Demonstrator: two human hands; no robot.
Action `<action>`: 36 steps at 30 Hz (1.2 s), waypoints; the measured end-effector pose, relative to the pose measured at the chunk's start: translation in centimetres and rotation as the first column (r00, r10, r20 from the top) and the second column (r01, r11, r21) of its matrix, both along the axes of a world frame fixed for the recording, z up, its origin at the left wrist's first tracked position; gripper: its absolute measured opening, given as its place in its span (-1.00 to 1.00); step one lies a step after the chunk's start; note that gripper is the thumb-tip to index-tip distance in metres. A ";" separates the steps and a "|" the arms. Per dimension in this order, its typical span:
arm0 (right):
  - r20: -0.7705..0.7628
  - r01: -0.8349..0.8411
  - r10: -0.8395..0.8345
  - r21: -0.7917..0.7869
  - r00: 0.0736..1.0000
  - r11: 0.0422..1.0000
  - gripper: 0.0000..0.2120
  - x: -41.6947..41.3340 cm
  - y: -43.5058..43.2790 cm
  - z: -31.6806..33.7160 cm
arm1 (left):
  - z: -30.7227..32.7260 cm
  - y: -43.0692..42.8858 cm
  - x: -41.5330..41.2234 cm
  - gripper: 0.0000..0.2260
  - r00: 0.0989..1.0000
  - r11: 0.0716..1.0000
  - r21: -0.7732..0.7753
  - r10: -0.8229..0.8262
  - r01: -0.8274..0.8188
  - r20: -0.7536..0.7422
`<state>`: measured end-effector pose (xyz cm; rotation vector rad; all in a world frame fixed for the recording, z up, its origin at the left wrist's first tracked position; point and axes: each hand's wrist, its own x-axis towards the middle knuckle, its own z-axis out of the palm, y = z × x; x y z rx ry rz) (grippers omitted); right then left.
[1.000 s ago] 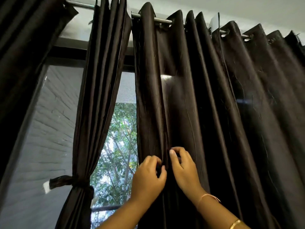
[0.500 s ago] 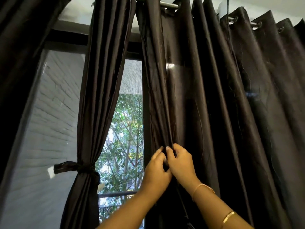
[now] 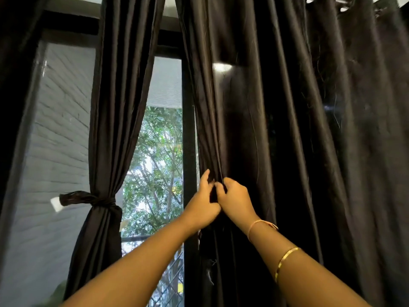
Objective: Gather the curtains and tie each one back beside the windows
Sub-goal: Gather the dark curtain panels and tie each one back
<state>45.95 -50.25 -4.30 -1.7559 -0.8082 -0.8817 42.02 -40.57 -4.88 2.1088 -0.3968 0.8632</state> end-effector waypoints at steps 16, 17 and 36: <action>-0.013 -0.114 0.114 -0.233 0.993 0.966 -0.81 -0.5 -4.3 -0.8 | 1.0 -3.5 -2.1 -0.84 0.768 0.774 -0.074 0.634 -0.629 0.095; 0.075 -0.053 0.064 -0.136 0.995 0.989 -0.84 -0.6 -5.1 -0.3 | 1.0 -3.6 -2.1 -0.81 0.773 0.780 -0.079 0.626 -0.621 0.100; 0.204 0.281 -0.242 -0.192 0.949 0.940 -0.81 0.7 -4.9 1.7 | 0.5 -3.2 -2.1 -0.09 0.846 0.873 0.009 0.470 -0.487 0.251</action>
